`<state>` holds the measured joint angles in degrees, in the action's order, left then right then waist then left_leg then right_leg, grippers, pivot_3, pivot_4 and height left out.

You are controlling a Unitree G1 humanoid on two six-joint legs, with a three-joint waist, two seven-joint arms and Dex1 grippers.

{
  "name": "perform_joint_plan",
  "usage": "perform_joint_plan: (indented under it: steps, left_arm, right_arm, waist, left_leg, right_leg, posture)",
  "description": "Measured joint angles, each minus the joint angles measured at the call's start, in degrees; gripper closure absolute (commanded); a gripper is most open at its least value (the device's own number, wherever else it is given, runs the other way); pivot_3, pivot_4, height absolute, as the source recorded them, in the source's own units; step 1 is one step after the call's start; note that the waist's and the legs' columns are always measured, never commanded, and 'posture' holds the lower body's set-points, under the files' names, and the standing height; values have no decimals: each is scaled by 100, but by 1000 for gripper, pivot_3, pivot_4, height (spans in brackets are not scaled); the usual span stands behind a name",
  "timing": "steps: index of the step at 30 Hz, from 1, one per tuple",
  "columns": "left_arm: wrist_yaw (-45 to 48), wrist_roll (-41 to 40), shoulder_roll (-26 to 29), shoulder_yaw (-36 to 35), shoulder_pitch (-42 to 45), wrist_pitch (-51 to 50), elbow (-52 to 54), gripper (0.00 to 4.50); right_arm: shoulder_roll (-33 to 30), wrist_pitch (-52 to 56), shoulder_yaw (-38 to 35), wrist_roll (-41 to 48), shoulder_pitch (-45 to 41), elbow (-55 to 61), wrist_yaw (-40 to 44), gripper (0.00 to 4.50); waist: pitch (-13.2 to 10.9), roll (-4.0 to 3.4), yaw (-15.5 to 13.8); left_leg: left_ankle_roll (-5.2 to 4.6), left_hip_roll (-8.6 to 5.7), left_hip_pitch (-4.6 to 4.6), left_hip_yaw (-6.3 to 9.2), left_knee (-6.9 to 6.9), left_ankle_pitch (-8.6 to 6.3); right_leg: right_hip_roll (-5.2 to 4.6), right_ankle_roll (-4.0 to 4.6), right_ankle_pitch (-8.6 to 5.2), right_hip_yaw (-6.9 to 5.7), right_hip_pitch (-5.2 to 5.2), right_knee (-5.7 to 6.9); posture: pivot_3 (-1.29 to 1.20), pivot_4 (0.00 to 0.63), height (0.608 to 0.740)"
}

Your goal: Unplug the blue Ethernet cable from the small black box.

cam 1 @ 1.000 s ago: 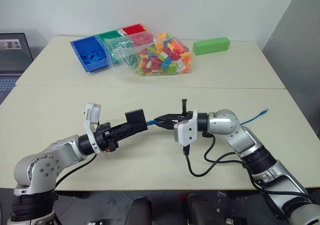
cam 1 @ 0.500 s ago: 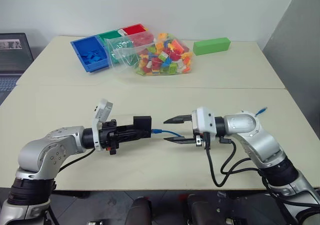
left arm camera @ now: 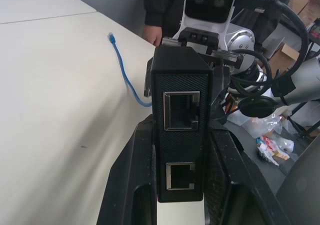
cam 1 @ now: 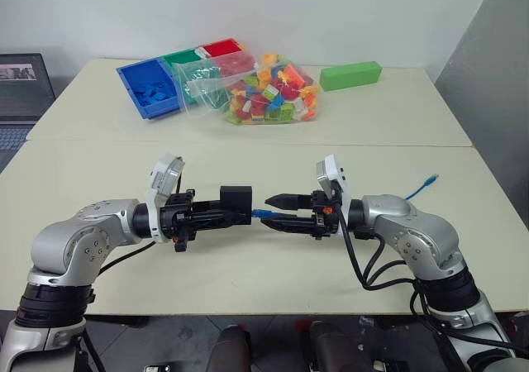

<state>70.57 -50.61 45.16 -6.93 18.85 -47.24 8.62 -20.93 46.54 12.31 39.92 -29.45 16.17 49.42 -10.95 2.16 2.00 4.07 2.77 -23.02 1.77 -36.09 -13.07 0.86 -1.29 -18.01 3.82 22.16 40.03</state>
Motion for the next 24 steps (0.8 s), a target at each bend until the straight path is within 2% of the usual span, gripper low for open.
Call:
perform_joint_plan:
  steps: [8, 24]
  left_arm:
    - [-10, -8, -96, -21, 11, 0, 0, 3716]
    - [-54, -96, -160, -38, 27, -3, -1, 3716]
  right_arm:
    - [242, 475, -220, 409, -77, -130, -146, 2199]
    - [421, 574, -228, 425, -100, -138, -213, 2199]
  waist:
    - [0, 0, 2]
    - [0, 0, 10]
  left_leg:
    - [0, 1, -1, -1, 1, 0]
    - [0, 1, -2, -1, 2, 0]
  right_leg:
    - [1, -1, 0, 0, 1, 0]
    - [2, -4, -2, 1, 4, -2]
  posture:
    - [0, 150, 740]
    - [0, 150, 740]
